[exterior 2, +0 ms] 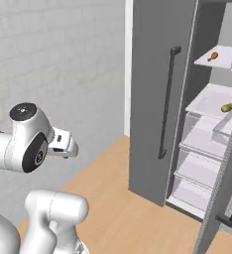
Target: Place one cucumber and one chicken drumstick in each tupperware on the nearby counter, to pack two identical lunches.
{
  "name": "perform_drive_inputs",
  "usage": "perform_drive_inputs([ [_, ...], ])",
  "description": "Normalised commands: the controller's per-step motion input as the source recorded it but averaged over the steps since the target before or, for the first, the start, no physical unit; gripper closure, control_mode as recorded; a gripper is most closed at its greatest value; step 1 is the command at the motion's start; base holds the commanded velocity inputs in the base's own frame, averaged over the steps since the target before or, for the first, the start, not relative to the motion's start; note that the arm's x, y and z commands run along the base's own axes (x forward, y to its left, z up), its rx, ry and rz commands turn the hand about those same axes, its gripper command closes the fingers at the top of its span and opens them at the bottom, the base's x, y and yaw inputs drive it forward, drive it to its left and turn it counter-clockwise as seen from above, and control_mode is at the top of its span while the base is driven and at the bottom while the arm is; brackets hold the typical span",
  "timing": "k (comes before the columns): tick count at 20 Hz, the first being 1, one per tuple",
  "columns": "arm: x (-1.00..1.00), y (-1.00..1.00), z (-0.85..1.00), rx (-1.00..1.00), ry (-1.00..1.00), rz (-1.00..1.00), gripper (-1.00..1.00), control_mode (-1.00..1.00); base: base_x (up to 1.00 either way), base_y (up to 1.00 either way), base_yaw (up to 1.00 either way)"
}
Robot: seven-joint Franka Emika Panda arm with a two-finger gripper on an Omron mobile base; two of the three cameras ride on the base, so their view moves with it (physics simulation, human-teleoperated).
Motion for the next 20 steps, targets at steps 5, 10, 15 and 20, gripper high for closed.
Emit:
perform_drive_inputs([
  [5, 0.00, 0.00, 0.00, 0.00, 0.00, 0.00, -1.00, 1.00, 0.64, 0.25, -0.76],
  [10, 0.00, 0.00, 0.00, 0.00, 0.00, 0.00, -1.00, 1.00, 0.63, 0.00, -0.74],
  [15, 0.00, 0.00, 0.00, 0.00, 0.00, 0.00, -1.00, 1.00, 0.71, 0.07, -0.43],
  [20, 0.00, 0.00, 0.00, 0.00, 0.00, 0.00, -1.00, 1.00, 0.52, 0.00, -0.17],
])
